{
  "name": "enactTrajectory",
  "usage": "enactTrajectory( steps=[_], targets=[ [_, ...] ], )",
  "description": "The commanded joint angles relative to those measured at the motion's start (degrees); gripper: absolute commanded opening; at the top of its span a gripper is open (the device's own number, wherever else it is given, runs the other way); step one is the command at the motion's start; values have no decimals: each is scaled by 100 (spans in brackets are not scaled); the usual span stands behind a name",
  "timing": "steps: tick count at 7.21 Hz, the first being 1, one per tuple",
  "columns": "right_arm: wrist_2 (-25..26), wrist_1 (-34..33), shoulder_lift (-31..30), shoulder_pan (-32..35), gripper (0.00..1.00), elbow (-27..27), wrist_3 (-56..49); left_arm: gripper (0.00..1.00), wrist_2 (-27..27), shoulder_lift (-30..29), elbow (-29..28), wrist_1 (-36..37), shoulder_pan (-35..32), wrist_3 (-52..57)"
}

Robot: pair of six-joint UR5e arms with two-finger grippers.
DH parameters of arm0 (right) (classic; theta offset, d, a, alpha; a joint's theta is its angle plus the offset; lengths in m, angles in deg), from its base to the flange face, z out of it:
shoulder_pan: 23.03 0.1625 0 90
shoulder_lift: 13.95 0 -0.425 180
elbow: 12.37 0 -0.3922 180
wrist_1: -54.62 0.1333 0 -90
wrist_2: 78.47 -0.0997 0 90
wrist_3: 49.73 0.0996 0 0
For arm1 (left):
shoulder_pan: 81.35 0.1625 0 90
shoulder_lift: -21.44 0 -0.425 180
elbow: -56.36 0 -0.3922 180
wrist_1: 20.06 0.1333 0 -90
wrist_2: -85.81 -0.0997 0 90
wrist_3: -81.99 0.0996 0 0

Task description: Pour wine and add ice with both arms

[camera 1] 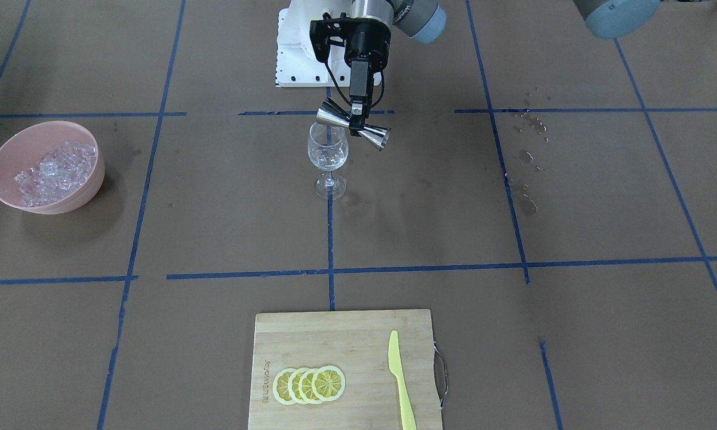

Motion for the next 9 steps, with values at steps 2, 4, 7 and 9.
enactTrajectory(
  steps=[2,4,7,9],
  targets=[
    [0,0,0,0,100,0,0,0,17,34,-1,-465,-9,25],
    [0,0,0,0,100,0,0,0,70,105,25,-1666,-70,121],
    [0,0,9,0,100,9,0,0,570,489,61,-2716,-228,157],
    [-9,0,9,0,100,18,0,0,1244,963,61,-3339,-587,131]
  ],
)
